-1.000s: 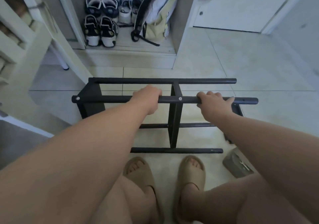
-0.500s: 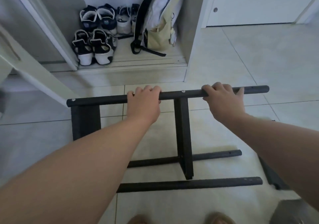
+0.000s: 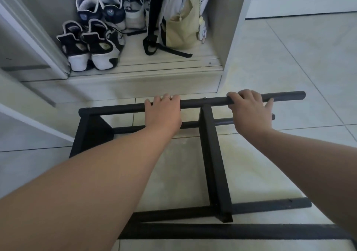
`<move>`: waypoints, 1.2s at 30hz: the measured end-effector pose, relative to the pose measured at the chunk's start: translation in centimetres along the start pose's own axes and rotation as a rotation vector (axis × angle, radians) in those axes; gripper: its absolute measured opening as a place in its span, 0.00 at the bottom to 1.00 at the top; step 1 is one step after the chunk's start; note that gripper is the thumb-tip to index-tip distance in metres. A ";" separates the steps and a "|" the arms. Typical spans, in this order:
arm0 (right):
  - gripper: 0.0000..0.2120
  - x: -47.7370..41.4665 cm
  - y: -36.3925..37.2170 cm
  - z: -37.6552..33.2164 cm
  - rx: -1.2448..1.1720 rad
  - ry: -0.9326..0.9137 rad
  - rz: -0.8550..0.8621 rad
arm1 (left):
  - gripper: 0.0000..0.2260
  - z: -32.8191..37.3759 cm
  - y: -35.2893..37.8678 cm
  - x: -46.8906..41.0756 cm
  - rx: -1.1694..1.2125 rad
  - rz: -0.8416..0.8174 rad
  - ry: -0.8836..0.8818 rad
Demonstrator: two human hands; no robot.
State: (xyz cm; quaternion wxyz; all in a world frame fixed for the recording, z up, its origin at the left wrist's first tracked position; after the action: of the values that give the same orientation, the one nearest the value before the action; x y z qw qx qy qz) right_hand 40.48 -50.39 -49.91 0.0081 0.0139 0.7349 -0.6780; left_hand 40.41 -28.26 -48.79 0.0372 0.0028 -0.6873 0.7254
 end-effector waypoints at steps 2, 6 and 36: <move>0.16 -0.5 0.8 -0.1 -0.028 0.005 -0.018 | 0.12 -0.3 0.9 -0.6 0.001 -0.021 0.001; 0.19 -0.8 1.3 -0.2 -0.149 0.019 -0.061 | 0.13 -0.6 1.7 -0.9 0.032 0.012 0.001; 0.25 41.4 -6.2 27.7 -0.140 0.440 -0.402 | 0.24 32.2 1.3 31.3 0.073 -0.396 1.075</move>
State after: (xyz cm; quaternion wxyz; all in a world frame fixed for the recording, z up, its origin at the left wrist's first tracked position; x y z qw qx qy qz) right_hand -1.32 -78.14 -47.24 -0.2847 0.0138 0.7520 -0.5943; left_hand 7.58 -58.91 -46.55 0.5165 -0.2363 -0.5328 0.6273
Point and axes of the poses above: each hand's wrist, its own x-axis away from the middle knuckle, its own y-axis out of the palm, z = x × y, the point moved 4 cm from there along -x, towards the middle knuckle, and after that the axes turned 1 degree about y, right-handed, at the moved point
